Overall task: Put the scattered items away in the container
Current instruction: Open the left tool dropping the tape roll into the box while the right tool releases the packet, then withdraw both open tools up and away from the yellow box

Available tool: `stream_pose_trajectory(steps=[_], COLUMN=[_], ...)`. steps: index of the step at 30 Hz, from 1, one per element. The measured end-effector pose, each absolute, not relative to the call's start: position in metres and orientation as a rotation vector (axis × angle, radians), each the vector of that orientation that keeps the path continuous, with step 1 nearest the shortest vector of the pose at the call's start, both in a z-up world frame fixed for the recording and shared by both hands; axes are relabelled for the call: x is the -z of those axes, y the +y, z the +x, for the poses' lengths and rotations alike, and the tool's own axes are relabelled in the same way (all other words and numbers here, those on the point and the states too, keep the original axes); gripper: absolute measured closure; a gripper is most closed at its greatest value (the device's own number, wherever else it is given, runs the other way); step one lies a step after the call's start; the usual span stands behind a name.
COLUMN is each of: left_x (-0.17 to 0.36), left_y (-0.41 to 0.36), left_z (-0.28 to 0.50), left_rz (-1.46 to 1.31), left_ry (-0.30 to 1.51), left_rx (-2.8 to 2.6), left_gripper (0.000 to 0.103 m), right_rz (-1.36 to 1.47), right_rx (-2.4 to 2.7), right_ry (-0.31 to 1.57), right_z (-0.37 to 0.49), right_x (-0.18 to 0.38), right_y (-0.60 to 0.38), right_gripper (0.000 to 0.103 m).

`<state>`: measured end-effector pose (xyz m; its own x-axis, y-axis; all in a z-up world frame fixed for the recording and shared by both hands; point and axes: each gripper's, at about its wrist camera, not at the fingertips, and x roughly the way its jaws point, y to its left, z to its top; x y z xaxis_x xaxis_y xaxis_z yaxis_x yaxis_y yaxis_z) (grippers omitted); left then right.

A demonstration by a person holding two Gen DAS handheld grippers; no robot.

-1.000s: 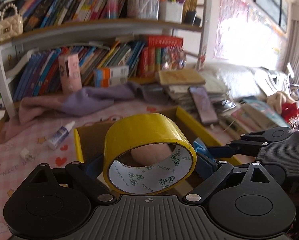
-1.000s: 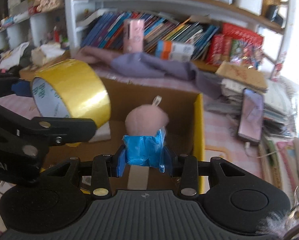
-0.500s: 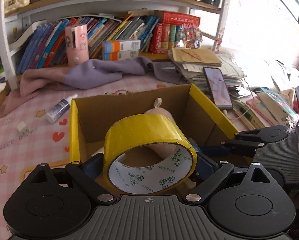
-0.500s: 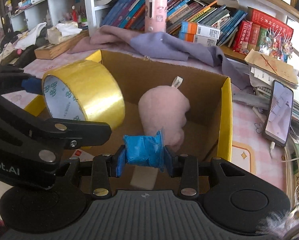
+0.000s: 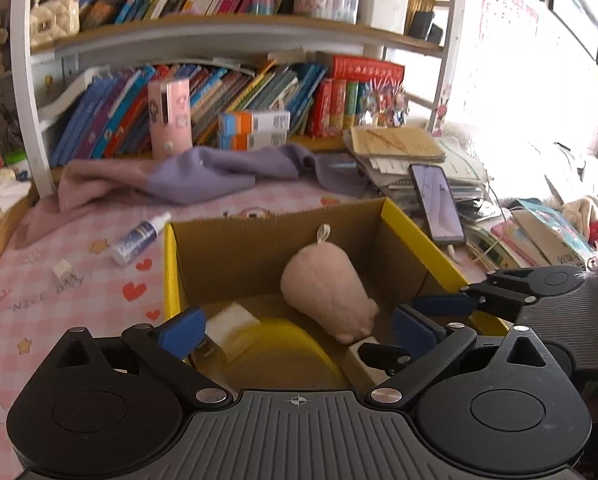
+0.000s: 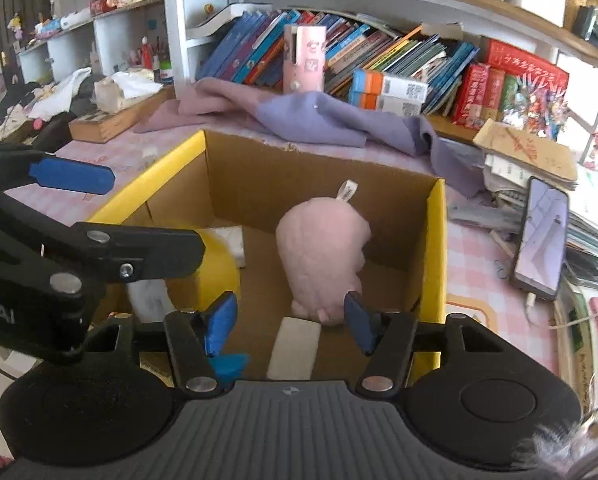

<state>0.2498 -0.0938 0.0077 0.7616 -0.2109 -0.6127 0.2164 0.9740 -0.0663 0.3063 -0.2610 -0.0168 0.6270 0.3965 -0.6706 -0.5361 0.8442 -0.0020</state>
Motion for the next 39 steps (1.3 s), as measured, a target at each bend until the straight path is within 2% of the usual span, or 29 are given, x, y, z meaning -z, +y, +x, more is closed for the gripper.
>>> stream_pose_trajectory(steps=[12,26,39], left_x=[-0.022,-0.021,-0.026], left_y=[-0.096,-0.065,-0.002], left_z=[0.213,0.177,0.132], left_rz=[-0.013,-0.071,-0.071], left_ry=[0.584,0.555,0.473], left_rx=[0.191,0.073,0.088], left_gripper=[0.002,0.002,0.002], right_rz=[-0.193,-0.157,-0.124], right_rx=[-0.522,-0.435,-0.241], right_ry=[0.690,0.633,0.519], right_z=[0.285,0.252,0.191], right_x=[0.014,0.002,-0.016], right_y=[-0.267,-0.271,-0.237], right_gripper=[0.045,0.045,0.045])
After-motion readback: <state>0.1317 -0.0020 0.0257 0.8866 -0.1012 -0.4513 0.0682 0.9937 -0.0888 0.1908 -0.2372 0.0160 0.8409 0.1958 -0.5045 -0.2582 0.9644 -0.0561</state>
